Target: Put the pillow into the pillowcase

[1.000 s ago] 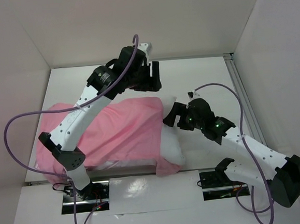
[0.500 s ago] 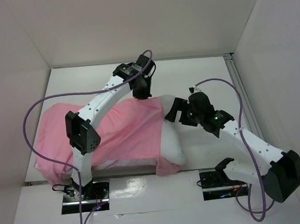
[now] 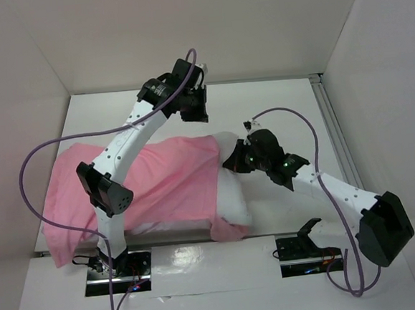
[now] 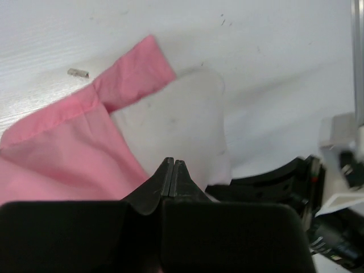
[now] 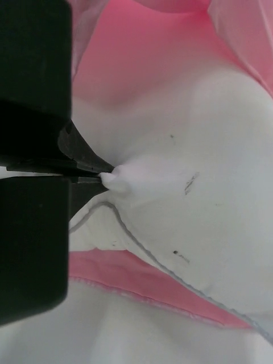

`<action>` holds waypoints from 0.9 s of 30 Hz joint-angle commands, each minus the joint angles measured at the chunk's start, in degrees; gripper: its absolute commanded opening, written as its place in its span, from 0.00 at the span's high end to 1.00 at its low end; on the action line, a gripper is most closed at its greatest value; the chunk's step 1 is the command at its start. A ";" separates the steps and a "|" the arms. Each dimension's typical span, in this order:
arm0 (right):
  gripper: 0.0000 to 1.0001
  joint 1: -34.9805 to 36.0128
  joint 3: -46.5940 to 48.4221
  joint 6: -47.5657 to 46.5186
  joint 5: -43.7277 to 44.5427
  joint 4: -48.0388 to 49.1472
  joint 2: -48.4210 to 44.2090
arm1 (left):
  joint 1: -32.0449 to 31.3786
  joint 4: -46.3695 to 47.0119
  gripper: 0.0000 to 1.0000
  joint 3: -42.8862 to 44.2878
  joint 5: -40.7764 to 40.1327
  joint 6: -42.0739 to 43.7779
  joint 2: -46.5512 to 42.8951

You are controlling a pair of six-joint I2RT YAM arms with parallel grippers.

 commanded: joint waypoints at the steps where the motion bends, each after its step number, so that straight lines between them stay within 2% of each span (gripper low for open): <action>1: 1.00 3.59 -4.47 -1.33 2.02 0.11 -5.64 | 1.88 2.10 1.00 2.16 1.48 0.86 -3.32; 6: 1.00 4.12 -8.96 -2.47 2.56 -4.99 -10.48 | 2.41 2.11 1.00 2.69 3.75 1.64 -4.56; 7: 1.00 4.12 -8.96 -2.99 3.17 -5.52 -10.48 | 2.41 2.11 0.98 2.69 5.07 1.65 -5.25; 8: 1.00 4.12 -8.27 -3.00 3.87 -6.40 -10.48 | 2.41 2.11 0.85 1.82 7.69 2.52 -5.87; 10: 1.00 4.12 -7.48 -3.52 3.88 -7.10 -9.96 | 0.50 1.58 0.52 0.15 7.81 3.40 -6.66; 11: 1.00 4.12 -7.47 -3.53 3.88 -7.11 -9.96 | -0.83 0.19 0.21 -0.47 6.50 4.01 -6.67; 12: 1.00 4.12 -6.95 -3.53 3.88 -7.11 -9.96 | -1.97 -0.79 0.08 -1.08 3.09 4.02 -6.67; 13: 1.00 4.12 -6.94 -3.53 3.88 -6.59 -9.35 | -3.03 -1.66 0.00 -1.61 1.84 4.02 -6.67; 18: 1.00 4.12 -6.94 -4.05 3.88 -6.58 -8.81 | -6.19 -4.39 0.00 -7.84 -6.85 1.30 -6.67; 21: 1.00 4.12 -6.94 -4.05 4.58 -7.72 -8.81 | -6.20 -5.62 0.02 -8.47 -7.49 0.77 -5.44; 25: 1.00 4.12 -6.94 -4.05 5.11 -8.34 -9.96 | -6.20 -7.20 0.35 -6.73 -6.26 1.38 -3.07; 26: 1.00 4.12 -6.94 -4.05 5.11 -8.34 -9.96 | -6.20 -7.21 0.58 -6.19 -6.26 1.38 -2.54; 27: 1.00 4.12 -6.42 -4.05 5.63 -8.34 -9.96 | -6.20 -7.21 0.69 -6.19 -6.26 1.38 -1.84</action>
